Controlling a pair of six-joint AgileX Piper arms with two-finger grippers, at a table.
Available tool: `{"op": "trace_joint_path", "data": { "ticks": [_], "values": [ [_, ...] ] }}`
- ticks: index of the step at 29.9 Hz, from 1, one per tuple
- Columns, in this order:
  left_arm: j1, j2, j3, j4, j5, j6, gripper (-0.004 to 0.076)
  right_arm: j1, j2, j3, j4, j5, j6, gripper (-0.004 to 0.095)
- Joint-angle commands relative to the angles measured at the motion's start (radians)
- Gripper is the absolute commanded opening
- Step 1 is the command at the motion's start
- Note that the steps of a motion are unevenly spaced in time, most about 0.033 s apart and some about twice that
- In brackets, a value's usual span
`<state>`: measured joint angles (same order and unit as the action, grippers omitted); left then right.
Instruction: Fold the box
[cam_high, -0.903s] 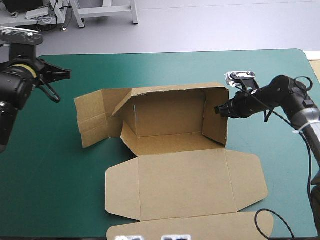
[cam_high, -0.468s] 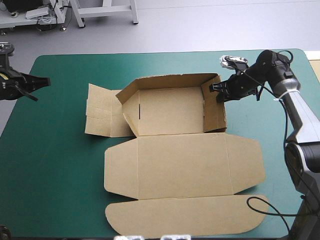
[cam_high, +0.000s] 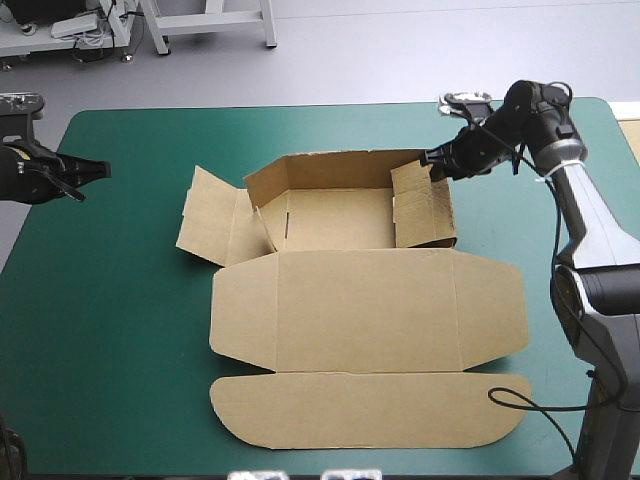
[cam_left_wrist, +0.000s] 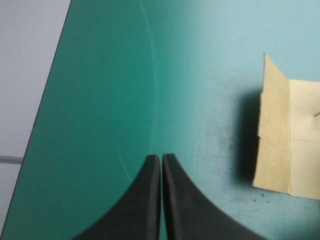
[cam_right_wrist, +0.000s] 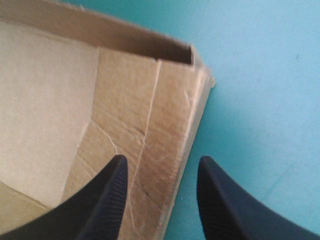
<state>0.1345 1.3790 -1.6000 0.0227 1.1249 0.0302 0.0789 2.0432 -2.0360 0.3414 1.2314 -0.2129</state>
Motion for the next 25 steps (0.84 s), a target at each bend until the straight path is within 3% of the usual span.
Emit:
{"op": "trace_joint_path", "data": {
  "ticks": [1, 7, 12, 20, 25],
  "values": [
    [0.004, -0.028, -0.032, -0.009, -0.037, -0.003, -0.0007, -0.002, -0.110, -0.129, -0.003, 0.015, 0.015, 0.0422],
    [0.004, -0.028, -0.032, -0.012, -0.005, -0.003, -0.0007, -0.002, -0.236, -0.155, -0.056, 0.017, 0.027, 0.0420],
    [0.004, -0.028, -0.032, -0.062, 0.028, 0.004, -0.0007, -0.002, -0.304, -0.148, -0.069, 0.017, 0.220, 0.0420],
    [0.004, -0.028, -0.032, -0.097, 0.083, 0.008, -0.0007, 0.000, -0.296, 0.083, -0.040, 0.017, 0.143, 0.0416],
    [0.004, -0.028, -0.032, -0.100, 0.079, 0.008, -0.0009, 0.000, -0.296, 0.259, 0.004, -0.065, 0.039, 0.0416]
  ]
}}
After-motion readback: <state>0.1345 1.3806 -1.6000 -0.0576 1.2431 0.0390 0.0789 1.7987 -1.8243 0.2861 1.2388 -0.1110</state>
